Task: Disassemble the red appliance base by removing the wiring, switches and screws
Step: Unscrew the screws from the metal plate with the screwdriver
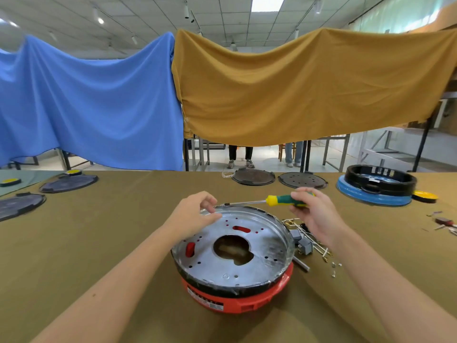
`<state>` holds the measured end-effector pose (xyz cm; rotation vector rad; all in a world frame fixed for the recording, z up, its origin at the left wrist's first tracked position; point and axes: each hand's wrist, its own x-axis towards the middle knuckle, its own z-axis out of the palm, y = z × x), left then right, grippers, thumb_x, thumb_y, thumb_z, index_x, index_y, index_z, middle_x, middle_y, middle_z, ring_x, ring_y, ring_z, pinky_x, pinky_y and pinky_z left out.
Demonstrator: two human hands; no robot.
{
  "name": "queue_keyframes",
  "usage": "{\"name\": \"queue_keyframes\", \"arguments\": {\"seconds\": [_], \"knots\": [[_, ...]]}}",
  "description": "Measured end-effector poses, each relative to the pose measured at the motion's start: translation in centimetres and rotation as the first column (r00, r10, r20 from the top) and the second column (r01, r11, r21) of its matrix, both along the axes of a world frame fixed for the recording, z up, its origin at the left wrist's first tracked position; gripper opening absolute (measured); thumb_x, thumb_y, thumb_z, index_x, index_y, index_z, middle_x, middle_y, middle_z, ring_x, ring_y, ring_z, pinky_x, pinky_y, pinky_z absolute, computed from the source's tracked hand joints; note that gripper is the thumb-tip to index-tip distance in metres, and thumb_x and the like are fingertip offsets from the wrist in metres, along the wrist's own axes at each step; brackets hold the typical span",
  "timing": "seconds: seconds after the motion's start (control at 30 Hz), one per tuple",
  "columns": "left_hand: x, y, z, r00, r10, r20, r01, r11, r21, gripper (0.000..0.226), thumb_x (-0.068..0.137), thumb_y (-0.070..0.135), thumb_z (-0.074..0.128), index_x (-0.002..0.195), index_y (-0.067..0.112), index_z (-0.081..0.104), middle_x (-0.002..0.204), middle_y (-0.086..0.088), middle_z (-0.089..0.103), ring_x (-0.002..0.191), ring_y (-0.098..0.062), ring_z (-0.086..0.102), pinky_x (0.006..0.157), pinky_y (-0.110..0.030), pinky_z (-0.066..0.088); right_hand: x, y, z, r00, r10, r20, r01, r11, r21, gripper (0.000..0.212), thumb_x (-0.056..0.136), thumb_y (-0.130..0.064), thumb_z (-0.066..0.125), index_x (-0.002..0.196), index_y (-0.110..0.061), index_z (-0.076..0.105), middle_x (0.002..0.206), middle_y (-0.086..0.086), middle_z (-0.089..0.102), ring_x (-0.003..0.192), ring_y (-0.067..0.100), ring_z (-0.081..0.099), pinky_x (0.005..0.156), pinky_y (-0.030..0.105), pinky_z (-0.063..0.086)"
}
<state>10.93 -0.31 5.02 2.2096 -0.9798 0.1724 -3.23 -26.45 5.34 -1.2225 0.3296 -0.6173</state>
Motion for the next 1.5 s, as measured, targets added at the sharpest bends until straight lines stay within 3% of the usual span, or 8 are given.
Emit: {"name": "queue_keyframes", "arguments": {"seconds": [0.23,0.43,0.77,1.03,1.2,1.3,1.4,1.5], "knots": [[-0.5,-0.2,0.5,0.999,-0.025,-0.026,0.023,0.998,-0.054,0.005,0.089,0.031,0.070,0.089,0.027,0.073,0.085,0.017,0.070,0.080,0.007,0.061,0.072,-0.014,0.046,-0.1,1.8,-3.4,0.995,-0.034,0.089,0.020,0.987,0.161,0.008,0.091,-0.001,0.065,0.095,-0.006,0.060,0.098,0.014,0.062,0.069,0.017,0.072,0.062,0.020,0.058],[-0.5,-0.1,0.7,0.997,-0.059,-0.040,0.058,0.998,-0.034,0.004,0.088,0.029,0.071,0.086,0.033,0.073,0.082,0.020,0.070,0.081,0.011,0.062,0.064,-0.002,0.043,-0.4,1.7,-3.4,0.996,-0.036,0.083,0.018,0.979,0.203,0.011,0.091,-0.005,0.066,0.101,-0.006,0.061,0.095,0.013,0.066,0.068,0.016,0.073,0.063,0.021,0.058],[-0.3,-0.7,0.6,0.994,-0.066,0.085,0.053,0.987,0.149,0.012,0.096,0.030,0.059,0.093,0.026,0.070,0.089,0.016,0.067,0.086,0.001,0.060,0.079,-0.021,0.048,-0.6,2.2,-3.7,0.997,-0.041,0.070,0.031,0.992,0.125,0.013,0.092,-0.012,0.067,0.103,-0.008,0.062,0.092,0.010,0.066,0.068,0.014,0.067,0.074,0.026,0.055],[-0.6,-0.6,1.2,0.992,-0.098,0.081,0.088,0.989,0.123,0.009,0.093,0.025,0.065,0.087,0.026,0.073,0.082,0.020,0.067,0.082,0.004,0.060,0.070,-0.007,0.041,-0.8,2.0,-3.8,0.994,-0.065,0.085,0.053,0.990,0.129,0.009,0.092,-0.014,0.068,0.099,-0.010,0.064,0.095,0.012,0.064,0.068,0.015,0.065,0.074,0.029,0.055],[-0.8,-0.6,1.7,0.990,-0.067,0.120,0.054,0.992,0.110,0.016,0.093,0.021,0.065,0.080,0.029,0.067,0.081,0.018,0.066,0.079,0.001,0.061,0.069,-0.010,0.039,-1.1,1.9,-3.5,0.991,-0.028,0.130,0.012,0.993,0.121,0.007,0.092,-0.009,0.067,0.097,-0.010,0.063,0.096,0.013,0.063,0.069,0.016,0.065,0.069,0.025,0.057],[-0.4,-0.4,2.1,0.986,-0.016,0.164,-0.002,0.994,0.110,0.022,0.093,0.019,0.065,0.076,0.032,0.063,0.080,0.018,0.065,0.075,-0.001,0.059,0.064,-0.014,0.038,-1.4,2.6,-3.5,0.992,-0.002,0.130,0.004,1.000,-0.017,0.008,0.092,-0.013,0.067,0.098,-0.012,0.061,0.097,0.014,0.065,0.076,0.022,0.063,0.078,0.032,0.057],[0.0,-0.2,2.0,0.991,0.018,0.134,-0.028,0.997,0.075,0.022,0.094,0.014,0.063,0.077,0.028,0.064,0.079,0.017,0.065,0.070,-0.002,0.059,0.061,-0.014,0.038,-1.6,3.1,-3.5,0.991,-0.081,0.104,0.097,0.982,-0.160,0.019,0.092,-0.023,0.068,0.103,-0.009,0.062,0.093,0.010,0.066,0.073,0.017,0.062,0.077,0.032,0.056],[0.7,1.2,2.3,0.996,0.051,0.075,-0.053,0.998,0.028,0.019,0.094,0.013,0.063,0.079,0.025,0.066,0.081,0.014,0.068,0.074,-0.003,0.063,0.064,-0.014,0.041,-2.1,1.8,-3.2,0.976,-0.133,0.170,0.145,0.988,-0.059,0.014,0.092,-0.011,0.066,0.105,-0.007,0.061,0.100,0.009,0.062,0.079,0.013,0.061,0.079,0.028,0.054]]}}
